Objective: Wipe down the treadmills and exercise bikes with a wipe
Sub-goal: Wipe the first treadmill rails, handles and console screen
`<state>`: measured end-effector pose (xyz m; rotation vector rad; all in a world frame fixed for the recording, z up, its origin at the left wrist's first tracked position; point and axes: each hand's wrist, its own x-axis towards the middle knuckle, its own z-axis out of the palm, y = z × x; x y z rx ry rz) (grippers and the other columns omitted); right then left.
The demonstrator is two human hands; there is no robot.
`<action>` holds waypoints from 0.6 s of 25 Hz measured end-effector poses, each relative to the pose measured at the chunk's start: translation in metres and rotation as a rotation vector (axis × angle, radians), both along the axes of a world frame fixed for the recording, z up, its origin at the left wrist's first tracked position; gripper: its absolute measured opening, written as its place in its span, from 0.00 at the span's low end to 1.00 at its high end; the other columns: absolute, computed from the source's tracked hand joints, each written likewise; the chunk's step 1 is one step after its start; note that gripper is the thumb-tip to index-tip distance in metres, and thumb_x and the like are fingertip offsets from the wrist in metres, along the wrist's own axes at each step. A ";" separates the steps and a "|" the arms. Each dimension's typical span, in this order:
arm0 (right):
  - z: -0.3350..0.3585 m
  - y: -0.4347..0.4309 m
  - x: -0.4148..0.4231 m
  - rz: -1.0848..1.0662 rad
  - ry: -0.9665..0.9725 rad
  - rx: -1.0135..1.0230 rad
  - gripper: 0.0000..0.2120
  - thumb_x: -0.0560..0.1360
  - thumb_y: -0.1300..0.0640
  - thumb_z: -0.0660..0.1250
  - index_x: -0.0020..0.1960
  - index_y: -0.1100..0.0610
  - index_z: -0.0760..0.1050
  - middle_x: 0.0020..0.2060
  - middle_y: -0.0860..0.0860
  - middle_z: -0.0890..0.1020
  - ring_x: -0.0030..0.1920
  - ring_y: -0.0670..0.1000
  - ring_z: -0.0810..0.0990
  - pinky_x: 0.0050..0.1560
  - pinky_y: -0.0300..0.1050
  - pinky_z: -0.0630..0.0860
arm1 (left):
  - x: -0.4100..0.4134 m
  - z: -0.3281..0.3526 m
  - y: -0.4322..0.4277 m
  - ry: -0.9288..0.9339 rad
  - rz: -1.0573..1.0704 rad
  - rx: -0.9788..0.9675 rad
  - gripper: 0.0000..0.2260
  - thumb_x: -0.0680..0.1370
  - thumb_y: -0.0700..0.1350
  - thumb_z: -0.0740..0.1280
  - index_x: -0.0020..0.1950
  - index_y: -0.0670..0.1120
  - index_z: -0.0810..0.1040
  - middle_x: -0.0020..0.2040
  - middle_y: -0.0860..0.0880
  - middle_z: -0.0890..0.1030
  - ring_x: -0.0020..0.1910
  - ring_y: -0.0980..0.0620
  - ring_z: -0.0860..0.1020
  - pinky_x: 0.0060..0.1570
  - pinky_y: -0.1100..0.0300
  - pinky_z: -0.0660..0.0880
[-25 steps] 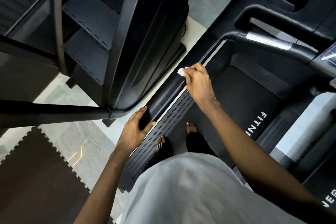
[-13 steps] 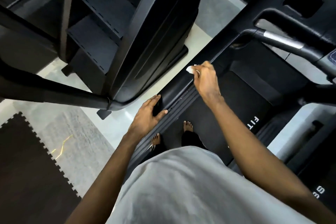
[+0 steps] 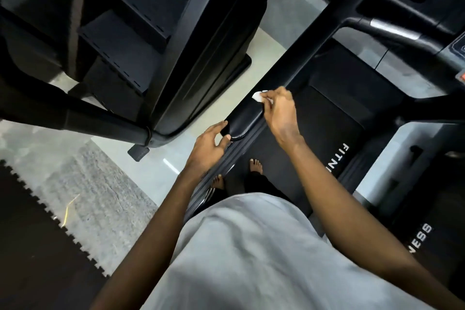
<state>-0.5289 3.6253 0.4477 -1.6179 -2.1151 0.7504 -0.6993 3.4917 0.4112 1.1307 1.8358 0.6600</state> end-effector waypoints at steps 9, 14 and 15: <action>-0.001 -0.007 -0.007 0.026 0.044 -0.051 0.11 0.81 0.64 0.59 0.56 0.64 0.79 0.47 0.47 0.75 0.49 0.43 0.76 0.56 0.35 0.75 | -0.011 -0.008 -0.001 -0.174 0.131 -0.133 0.18 0.80 0.51 0.68 0.70 0.55 0.77 0.63 0.53 0.81 0.64 0.57 0.77 0.69 0.59 0.69; -0.004 -0.042 -0.019 0.217 -0.051 -0.027 0.11 0.81 0.65 0.59 0.56 0.66 0.79 0.47 0.54 0.75 0.55 0.55 0.76 0.58 0.52 0.78 | -0.015 -0.001 0.000 -0.362 0.261 -0.117 0.16 0.81 0.36 0.63 0.66 0.45 0.80 0.63 0.51 0.81 0.66 0.56 0.76 0.71 0.60 0.67; -0.005 -0.053 -0.022 0.253 -0.057 -0.022 0.11 0.81 0.65 0.59 0.57 0.66 0.79 0.47 0.52 0.74 0.54 0.54 0.76 0.58 0.50 0.77 | -0.018 0.000 0.001 -0.386 0.267 -0.134 0.16 0.80 0.36 0.62 0.65 0.45 0.81 0.62 0.51 0.82 0.65 0.55 0.76 0.68 0.60 0.69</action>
